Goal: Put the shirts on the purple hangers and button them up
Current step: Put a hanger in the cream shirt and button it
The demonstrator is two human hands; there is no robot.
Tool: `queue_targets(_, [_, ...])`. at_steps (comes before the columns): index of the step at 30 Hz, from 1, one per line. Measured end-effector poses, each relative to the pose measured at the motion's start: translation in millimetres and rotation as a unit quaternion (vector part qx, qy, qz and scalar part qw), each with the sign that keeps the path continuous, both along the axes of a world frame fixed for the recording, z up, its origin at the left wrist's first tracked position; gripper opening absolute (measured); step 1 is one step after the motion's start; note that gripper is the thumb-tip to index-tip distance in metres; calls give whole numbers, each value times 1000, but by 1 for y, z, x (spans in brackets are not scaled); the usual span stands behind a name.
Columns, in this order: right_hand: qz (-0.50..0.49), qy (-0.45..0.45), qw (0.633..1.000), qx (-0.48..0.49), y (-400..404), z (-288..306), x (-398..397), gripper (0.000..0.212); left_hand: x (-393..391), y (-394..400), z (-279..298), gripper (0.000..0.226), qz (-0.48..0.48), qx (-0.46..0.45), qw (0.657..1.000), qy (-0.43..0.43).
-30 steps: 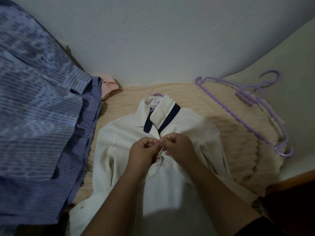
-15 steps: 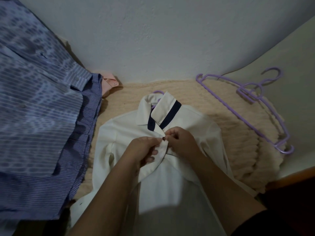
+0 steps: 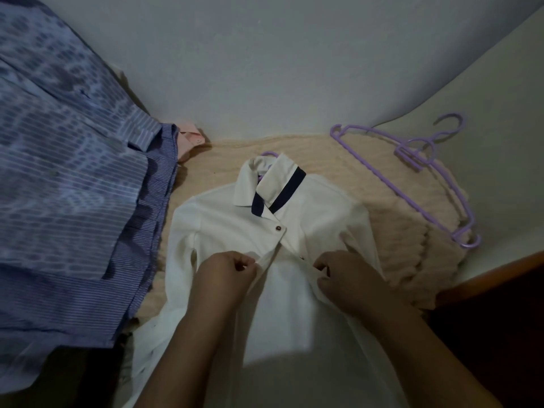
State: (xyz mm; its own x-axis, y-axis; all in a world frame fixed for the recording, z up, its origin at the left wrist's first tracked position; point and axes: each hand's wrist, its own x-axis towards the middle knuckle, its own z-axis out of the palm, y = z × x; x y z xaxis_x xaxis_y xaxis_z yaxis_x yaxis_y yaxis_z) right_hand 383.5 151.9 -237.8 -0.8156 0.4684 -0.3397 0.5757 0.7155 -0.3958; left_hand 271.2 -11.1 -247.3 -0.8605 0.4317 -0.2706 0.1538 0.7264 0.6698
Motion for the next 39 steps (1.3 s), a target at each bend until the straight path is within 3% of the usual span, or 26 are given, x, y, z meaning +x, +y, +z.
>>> queue_targets(4, [-24, 89, 994, -63, -40, -11, -3, 9, 22, 10, -7, 18, 33, 72, 994, -70])
queue_targets(7, [7, 88, 992, -90, -56, -23, -1, 39, 37, 11, -25, 12, 58, 107, 982, -146])
queue_targets(11, [-49, 77, 989, -120, -48, -41, -6, 33, 40, 10, -38, 9, 76, 125, 980, -132])
queue_targets(14, [-138, 109, 960, -216, -44, -41, -17, 29, 37, 13, -37, 12, 86, 166, 972, -144])
queue_targets(17, [-174, 154, 941, -244, -44, -37, -26, 23, 33, 16, -37, 23, 85, 177, 970, -144])
queue_targets(22, [-210, 154, 912, -317, -44, -37, -37, 13, 26, 15, -37, 20, 131, 223, 938, -230])
queue_targets(25, [-256, 163, 872, -385, -42, -37, -38, 21, 24, 11, -37, 16, 158, 244, 919, -265])
queue_targets(27, [-268, 163, 872, -376, -41, -41, -38, 22, 22, 10, -37, 14, 175, 258, 908, -280])
queue_targets(34, [-196, 191, 936, -223, -44, -44, -37, 10, 26, 9, -34, 18, 148, 292, 899, -291])
queue_targets(39, [-202, 197, 927, -248, -43, -39, -37, 12, 28, 9, -34, 21, 118, 299, 904, -283])
